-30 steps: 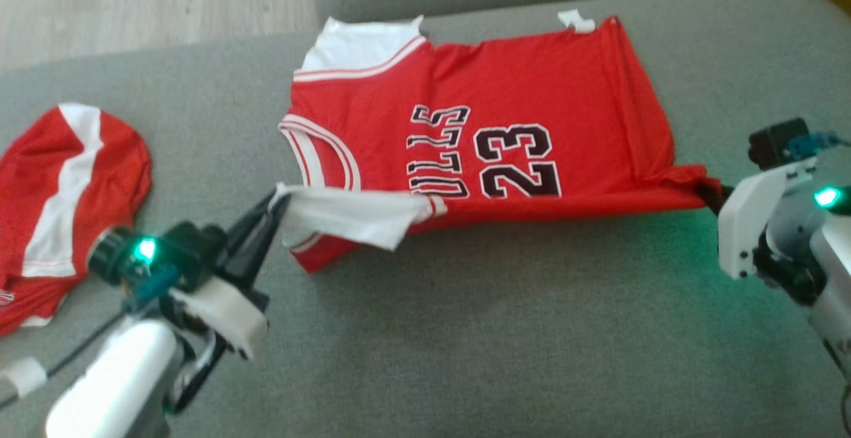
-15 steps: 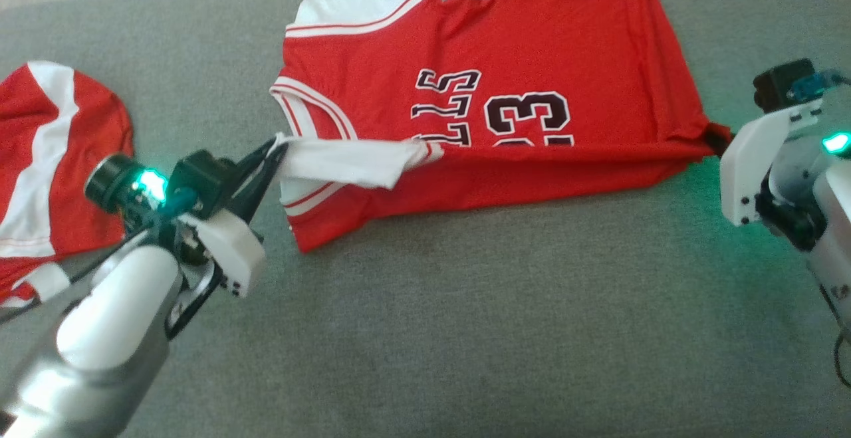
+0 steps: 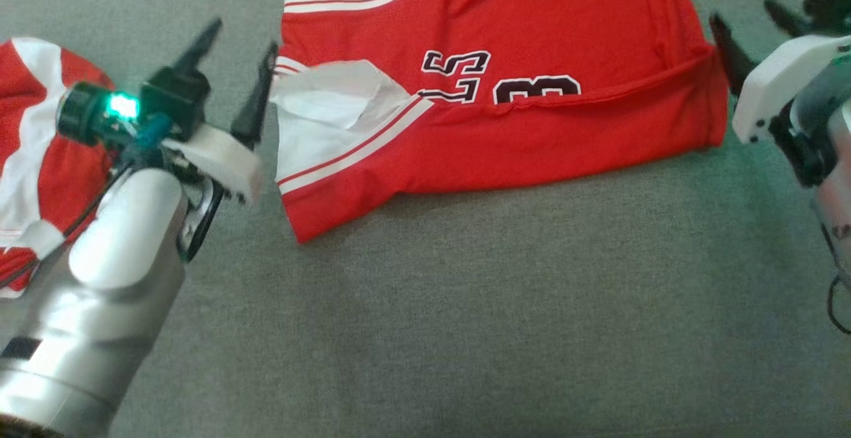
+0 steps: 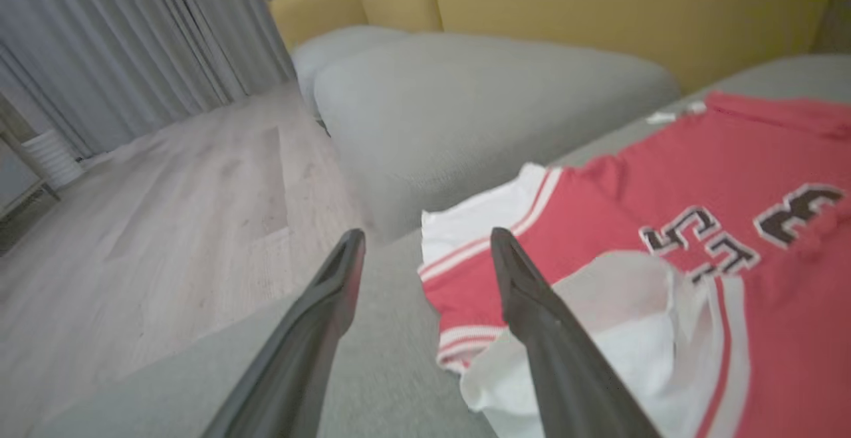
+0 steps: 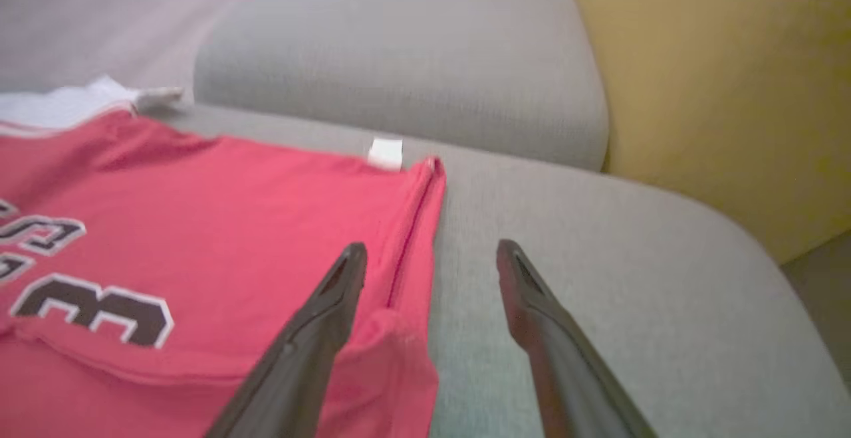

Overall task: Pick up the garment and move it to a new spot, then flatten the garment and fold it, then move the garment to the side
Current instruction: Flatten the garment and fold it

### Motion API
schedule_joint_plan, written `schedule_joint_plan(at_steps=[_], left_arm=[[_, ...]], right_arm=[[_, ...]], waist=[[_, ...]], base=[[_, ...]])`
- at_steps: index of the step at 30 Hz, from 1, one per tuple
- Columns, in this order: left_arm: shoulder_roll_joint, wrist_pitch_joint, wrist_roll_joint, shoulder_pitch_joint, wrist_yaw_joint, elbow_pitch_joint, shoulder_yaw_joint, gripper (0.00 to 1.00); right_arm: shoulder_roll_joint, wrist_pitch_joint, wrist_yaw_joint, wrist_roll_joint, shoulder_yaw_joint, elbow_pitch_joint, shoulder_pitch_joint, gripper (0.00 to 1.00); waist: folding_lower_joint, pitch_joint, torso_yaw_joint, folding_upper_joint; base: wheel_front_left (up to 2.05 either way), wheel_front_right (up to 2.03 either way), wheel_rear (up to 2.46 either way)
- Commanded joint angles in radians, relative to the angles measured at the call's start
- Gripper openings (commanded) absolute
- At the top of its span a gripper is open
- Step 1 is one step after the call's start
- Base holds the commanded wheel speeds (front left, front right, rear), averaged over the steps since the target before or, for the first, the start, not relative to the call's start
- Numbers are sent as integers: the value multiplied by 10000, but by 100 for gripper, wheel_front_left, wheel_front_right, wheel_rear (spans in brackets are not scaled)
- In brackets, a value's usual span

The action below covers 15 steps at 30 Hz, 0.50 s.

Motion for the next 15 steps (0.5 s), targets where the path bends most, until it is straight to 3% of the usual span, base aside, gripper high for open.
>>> schedule_joint_plan(at_steps=[1, 7, 11, 15], left_arm=[[134, -518, -181, -589, 302, -102, 693, 100], [-443, -1487, -746, -108, 1111, -539, 1806, 100], [-704, -1527, -603, 1003, 1649, -2035, 2712, 100], [-1148, -1530, -240, 2517, 1892, -3251, 3218, 100]], right_arm=[[34, -791, -9, -183, -155, -217, -193, 100], [443, -3378, -9, -603, -1013, -417, 226, 100], [755, -3816, -9, -947, -1835, -1031, 1058, 100], [1006, -3868, -9, -1671, -2569, -2005, 2315, 100]], waist=[[-1, -120, -13, 0], [-1, -693, -86, 0], [-1, -1103, -154, 0], [-1, -1428, -160, 0]], base=[[0, 0, 0], [0, 0, 0], [0, 0, 0], [0, 0, 0]])
